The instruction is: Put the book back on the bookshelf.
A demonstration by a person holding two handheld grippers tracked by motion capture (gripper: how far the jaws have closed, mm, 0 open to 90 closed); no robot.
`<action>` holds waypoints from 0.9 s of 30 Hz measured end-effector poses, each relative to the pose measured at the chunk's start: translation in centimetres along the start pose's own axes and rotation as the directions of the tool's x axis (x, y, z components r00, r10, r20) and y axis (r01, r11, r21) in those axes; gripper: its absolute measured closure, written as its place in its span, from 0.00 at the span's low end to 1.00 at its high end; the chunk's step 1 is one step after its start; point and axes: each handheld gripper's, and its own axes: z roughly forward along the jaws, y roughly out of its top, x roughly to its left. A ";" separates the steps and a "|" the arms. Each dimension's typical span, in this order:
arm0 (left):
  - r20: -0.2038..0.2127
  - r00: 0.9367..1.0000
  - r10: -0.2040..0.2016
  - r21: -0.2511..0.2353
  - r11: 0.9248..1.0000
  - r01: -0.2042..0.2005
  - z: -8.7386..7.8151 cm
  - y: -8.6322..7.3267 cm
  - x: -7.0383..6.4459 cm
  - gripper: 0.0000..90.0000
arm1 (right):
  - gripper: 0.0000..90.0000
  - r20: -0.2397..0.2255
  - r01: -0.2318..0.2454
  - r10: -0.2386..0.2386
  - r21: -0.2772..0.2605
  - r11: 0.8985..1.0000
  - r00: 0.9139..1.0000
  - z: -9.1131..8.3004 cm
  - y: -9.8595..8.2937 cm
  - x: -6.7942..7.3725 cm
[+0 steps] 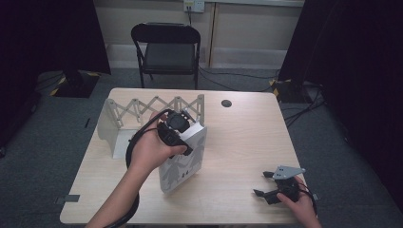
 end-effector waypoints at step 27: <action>-0.028 0.996 -0.079 -0.002 0.997 0.079 -0.1 -0.5 1.8 0.59 | 0.19 0.002 0.000 0.000 0.000 1.000 1.000 0.0 0.0 0.0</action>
